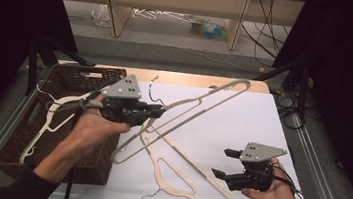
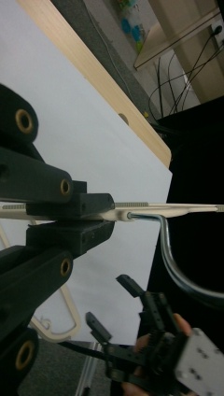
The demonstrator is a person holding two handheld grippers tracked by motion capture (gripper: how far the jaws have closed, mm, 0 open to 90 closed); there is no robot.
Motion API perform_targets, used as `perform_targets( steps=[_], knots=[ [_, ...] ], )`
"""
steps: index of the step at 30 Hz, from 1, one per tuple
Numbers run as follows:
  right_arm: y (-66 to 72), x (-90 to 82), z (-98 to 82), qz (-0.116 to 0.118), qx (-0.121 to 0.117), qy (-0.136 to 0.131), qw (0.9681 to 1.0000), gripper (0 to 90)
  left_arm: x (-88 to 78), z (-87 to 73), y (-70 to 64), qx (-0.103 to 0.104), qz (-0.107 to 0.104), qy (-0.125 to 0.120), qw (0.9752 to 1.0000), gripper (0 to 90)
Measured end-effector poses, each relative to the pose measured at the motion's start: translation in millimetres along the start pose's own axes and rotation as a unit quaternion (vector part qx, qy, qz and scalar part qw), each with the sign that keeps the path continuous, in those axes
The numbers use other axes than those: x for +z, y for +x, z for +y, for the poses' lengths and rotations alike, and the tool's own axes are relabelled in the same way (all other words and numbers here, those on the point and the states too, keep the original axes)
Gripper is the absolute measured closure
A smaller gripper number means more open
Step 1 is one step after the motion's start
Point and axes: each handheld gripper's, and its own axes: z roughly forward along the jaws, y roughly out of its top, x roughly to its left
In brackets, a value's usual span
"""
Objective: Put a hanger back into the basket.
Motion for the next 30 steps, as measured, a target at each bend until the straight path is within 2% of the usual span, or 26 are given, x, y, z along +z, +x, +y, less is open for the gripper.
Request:
perform_targets(
  steps=[2, 3, 6, 10, 14, 18, 24, 26, 27, 30],
  knots=[
    [5.6, 4.9, -8.9, 0.002, -0.001, 0.006, 1.0000, 27.1, -17.5, 6.5, 6.8, -0.019, -0.001, -0.010, 0.9998, 85.7],
    [5.6, 4.9, -8.9, 0.002, -0.001, 0.006, 1.0000, 27.1, -17.5, 6.5, 6.8, -0.019, -0.001, -0.010, 0.9998, 85.7],
    [8.7, 9.8, -17.6, 0.011, 0.001, 0.019, 0.9998, 27.0, -39.5, 12.0, 15.0, -0.032, 0.011, -0.023, 0.9992, 85.8],
    [10.6, 14.5, -23.9, 0.018, 0.004, 0.028, 0.9994, 27.0, -65.7, 15.4, 27.4, -0.038, 0.040, -0.024, 0.9982, 85.8],
    [12.1, 16.8, -24.4, 0.021, 0.001, 0.029, 0.9994, 27.0, -86.9, 9.7, 41.7, -0.028, 0.080, -0.002, 0.9964, 85.7],
    [14.3, 18.0, -25.2, 0.023, 0.004, 0.034, 0.9992, 26.9, -102.7, -3.7, 56.4, -0.042, 0.112, 0.000, 0.9929, 85.8],
    [14.9, 20.3, -27.1, 0.025, 0.003, 0.033, 0.9991, 26.2, -125.0, -33.1, 84.5, -0.065, 0.155, 0.009, 0.9858, 85.8],
    [15.5, 20.6, -27.7, 0.029, 0.003, 0.036, 0.9989, 26.1, -130.9, -42.8, 92.0, -0.069, 0.174, 0.023, 0.9820, 85.8],
    [15.7, 20.8, -27.9, 0.029, 0.002, 0.036, 0.9989, 26.0, -132.2, -47.4, 96.3, -0.067, 0.175, 0.028, 0.9820, 85.7],
    [15.7, 21.3, -28.6, 0.028, 0.001, 0.035, 0.9990, 25.7, -138.2, -59.2, 107.6, -0.069, 0.191, 0.043, 0.9781, 85.8]
  ],
)
